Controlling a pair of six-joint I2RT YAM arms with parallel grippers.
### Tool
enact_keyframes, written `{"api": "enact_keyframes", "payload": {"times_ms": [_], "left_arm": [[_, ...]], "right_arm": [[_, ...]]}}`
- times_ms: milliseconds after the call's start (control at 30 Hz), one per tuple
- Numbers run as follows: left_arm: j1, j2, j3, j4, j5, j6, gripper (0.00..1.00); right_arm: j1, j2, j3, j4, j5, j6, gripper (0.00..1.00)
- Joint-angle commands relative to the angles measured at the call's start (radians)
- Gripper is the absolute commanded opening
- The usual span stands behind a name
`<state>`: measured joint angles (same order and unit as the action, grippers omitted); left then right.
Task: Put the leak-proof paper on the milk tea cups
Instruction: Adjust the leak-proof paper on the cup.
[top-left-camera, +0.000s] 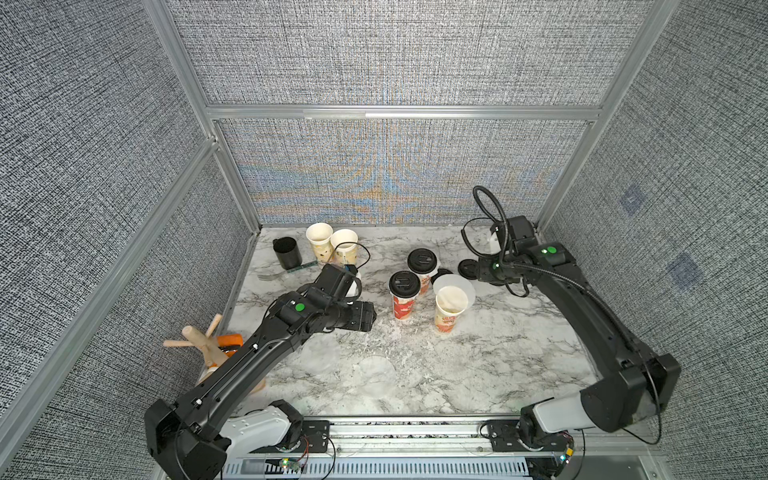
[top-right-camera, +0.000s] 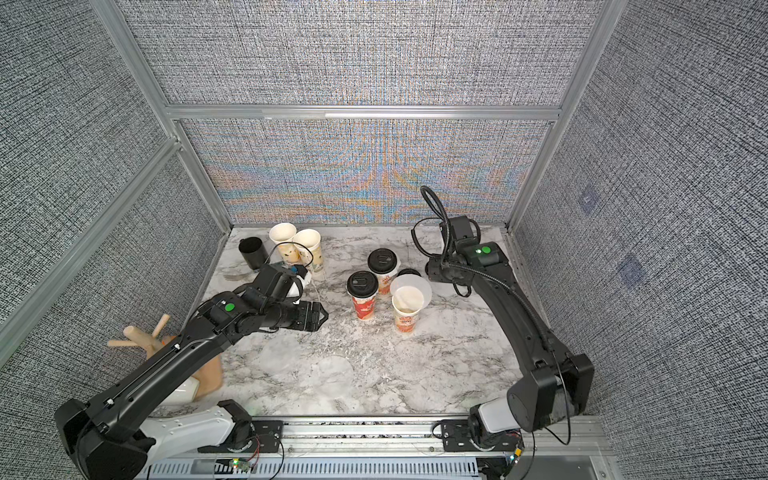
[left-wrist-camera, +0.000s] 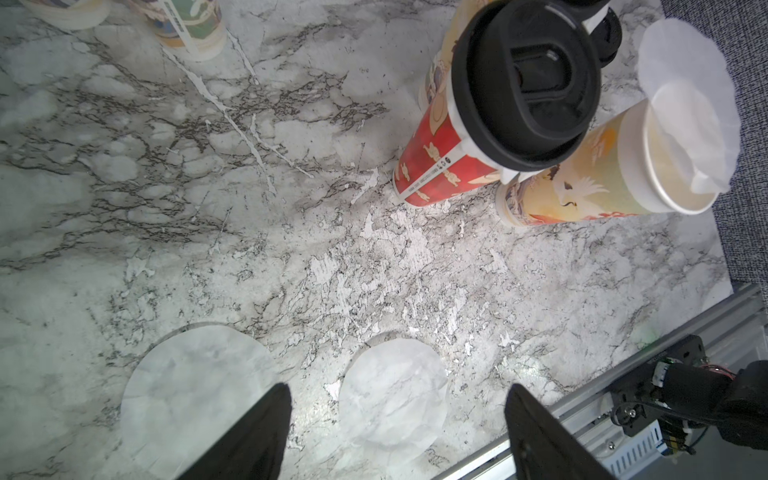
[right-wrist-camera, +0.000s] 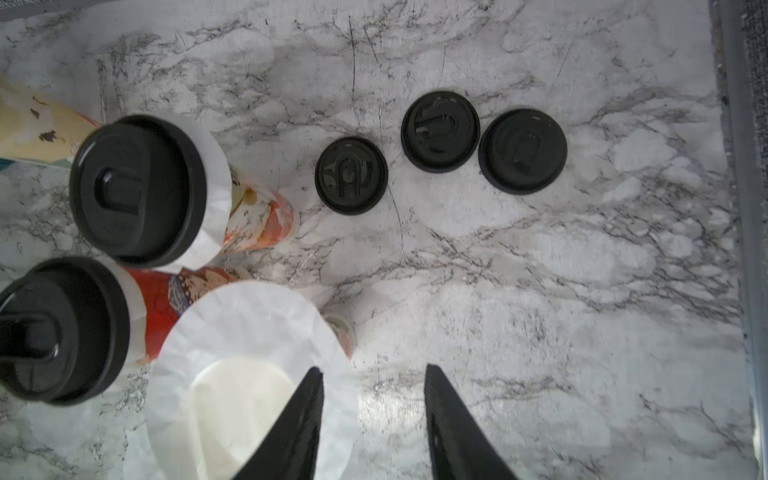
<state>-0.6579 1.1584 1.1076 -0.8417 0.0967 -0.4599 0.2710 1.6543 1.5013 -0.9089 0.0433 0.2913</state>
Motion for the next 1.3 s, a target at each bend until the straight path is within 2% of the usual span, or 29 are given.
{"api": "enact_keyframes", "payload": {"times_ms": [0, 133, 300, 633, 1267], "left_arm": [[-0.003, 0.002, 0.000, -0.017, -0.032, 0.015, 0.83], [-0.003, 0.005, -0.005, -0.024, -0.045, 0.017, 0.83], [-0.003, 0.018, -0.003, -0.026, -0.053, 0.021, 0.83], [-0.003, 0.040, -0.002, -0.013, -0.042, 0.024, 0.83], [-0.003, 0.037, -0.011, -0.008, -0.041, 0.021, 0.83]], "right_arm": [[-0.020, 0.071, 0.033, 0.046, -0.019, -0.070, 0.43], [-0.029, 0.166, 0.080, 0.030, -0.005, -0.117, 0.43], [-0.027, 0.214, 0.105, 0.017, -0.039, -0.149, 0.43], [0.004, 0.188, 0.014, 0.015, -0.089, -0.188, 0.43], [0.014, 0.150, -0.002, -0.002, -0.077, -0.190, 0.43]]}}
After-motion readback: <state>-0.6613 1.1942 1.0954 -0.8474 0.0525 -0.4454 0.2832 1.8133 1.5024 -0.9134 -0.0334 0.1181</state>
